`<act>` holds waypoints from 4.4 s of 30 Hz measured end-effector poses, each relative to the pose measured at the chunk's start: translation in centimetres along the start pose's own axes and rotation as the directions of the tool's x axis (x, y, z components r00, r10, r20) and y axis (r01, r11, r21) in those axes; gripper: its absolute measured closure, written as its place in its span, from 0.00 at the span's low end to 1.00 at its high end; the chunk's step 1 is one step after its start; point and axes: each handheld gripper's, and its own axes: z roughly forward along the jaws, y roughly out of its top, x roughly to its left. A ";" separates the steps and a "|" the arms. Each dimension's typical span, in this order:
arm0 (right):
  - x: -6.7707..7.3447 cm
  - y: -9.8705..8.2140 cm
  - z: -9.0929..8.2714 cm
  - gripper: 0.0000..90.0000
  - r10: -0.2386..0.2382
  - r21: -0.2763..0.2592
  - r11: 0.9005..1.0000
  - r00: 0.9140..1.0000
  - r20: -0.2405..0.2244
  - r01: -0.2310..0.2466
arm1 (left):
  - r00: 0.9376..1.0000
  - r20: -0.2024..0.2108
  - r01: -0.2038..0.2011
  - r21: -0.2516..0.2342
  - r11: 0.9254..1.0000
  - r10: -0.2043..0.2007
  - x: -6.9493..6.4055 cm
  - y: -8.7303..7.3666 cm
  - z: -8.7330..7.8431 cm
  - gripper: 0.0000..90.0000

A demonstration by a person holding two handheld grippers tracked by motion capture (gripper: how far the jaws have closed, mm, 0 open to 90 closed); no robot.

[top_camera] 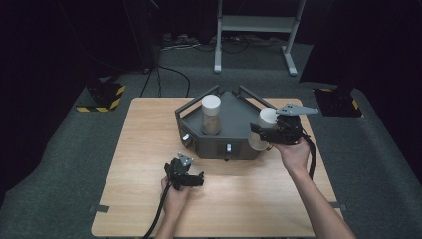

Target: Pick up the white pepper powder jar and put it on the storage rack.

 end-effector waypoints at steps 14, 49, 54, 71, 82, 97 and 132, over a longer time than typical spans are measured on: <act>0.2 2.8 3.0 0.39 0.006 0.036 0.999 0.998 0.069 -0.008 | 1.000 0.000 0.000 0.001 1.000 0.000 0.0 0.0 0.0 0.01; 0.7 3.6 7.7 0.39 0.023 0.094 0.995 0.990 0.138 -0.036 | 1.000 0.000 0.002 -0.001 1.000 -0.002 0.0 0.0 0.0 0.01; 0.8 3.6 7.9 0.39 0.020 0.095 0.995 0.990 0.139 -0.033 | 1.000 0.000 0.000 0.000 1.000 0.000 0.0 0.0 0.0 0.01; 0.6 3.0 8.4 0.39 0.012 0.095 0.995 0.992 0.129 -0.025 | 1.000 -0.001 -0.005 0.003 1.000 0.005 0.0 0.0 0.0 0.01; -0.8 2.7 8.2 0.05 0.043 0.078 0.996 0.997 0.062 -0.048 | 1.000 -0.002 -0.010 0.007 1.000 0.010 0.0 0.1 -0.1 0.01; -1.3 1.9 6.8 0.02 0.044 0.049 0.998 0.998 0.044 -0.046 | 1.000 0.000 -0.001 0.002 1.000 0.001 0.0 0.0 0.0 0.01; -3.0 -2.1 3.2 0.02 0.066 0.023 0.998 0.997 0.038 -0.066 | 1.000 0.000 0.000 0.000 1.000 0.000 0.0 0.0 0.0 0.01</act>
